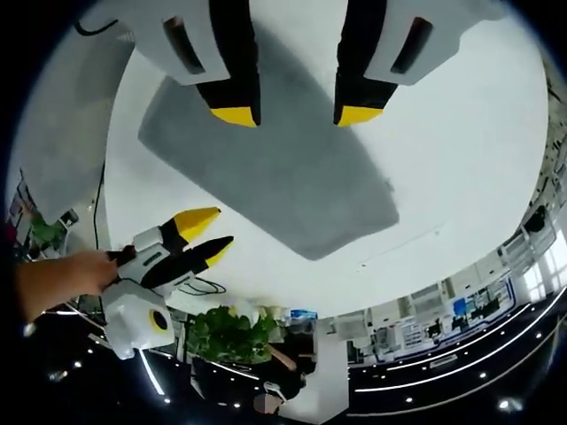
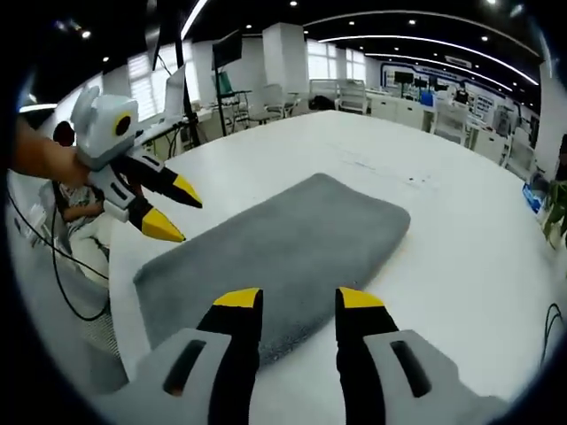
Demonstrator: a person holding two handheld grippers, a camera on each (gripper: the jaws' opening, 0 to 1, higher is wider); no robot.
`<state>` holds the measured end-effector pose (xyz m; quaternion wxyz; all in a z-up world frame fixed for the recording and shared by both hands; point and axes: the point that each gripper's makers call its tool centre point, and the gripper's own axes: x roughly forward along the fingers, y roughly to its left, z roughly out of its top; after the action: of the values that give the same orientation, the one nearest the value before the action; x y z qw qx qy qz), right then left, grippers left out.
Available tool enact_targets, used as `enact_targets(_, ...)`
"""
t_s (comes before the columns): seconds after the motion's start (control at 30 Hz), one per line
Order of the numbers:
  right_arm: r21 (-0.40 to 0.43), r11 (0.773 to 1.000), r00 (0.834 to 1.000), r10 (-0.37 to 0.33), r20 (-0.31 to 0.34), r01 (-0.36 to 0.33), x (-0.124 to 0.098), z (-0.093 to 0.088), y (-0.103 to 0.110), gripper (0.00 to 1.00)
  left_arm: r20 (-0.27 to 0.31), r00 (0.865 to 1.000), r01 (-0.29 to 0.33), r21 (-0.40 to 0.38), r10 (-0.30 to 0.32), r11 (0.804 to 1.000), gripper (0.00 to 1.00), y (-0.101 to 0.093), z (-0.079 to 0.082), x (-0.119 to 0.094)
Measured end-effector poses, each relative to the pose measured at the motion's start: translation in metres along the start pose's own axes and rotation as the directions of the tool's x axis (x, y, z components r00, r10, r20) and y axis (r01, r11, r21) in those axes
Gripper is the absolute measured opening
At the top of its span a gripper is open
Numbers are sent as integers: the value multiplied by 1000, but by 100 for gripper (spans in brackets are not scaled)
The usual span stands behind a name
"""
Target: Fold the towel on the table until its edges align and the towel forms a compact rectangular stack.
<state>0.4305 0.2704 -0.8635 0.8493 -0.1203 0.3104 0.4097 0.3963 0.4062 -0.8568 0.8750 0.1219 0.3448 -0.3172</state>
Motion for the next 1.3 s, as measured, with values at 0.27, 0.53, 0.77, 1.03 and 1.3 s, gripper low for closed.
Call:
enact_targets(0.27,-13,1000,998,27,-54,-28,8,-18,8,30,-41,999,15,10,-15,1000,30,-2,-15,6)
enact_targets(0.53,-15,998,995,53,-89,-55,17,-31,23,28,-82,996,28,-3,-28,1000,29,-4,-31,15)
enact_targets(0.77,-29,998,992,55,-112,-59,21,-39,25,27,-124,992,38,22,-35,999,29,-7,-43,20)
enact_targets(1.03,-93,994,991,37,-127,-49,19,-45,31,26,-130,990,48,26,-44,999,29,-10,-45,23)
enact_targets(1.3,-115,992,990,42,-137,-58,15,-50,28,25,-129,990,63,26,-60,998,28,-18,-46,26)
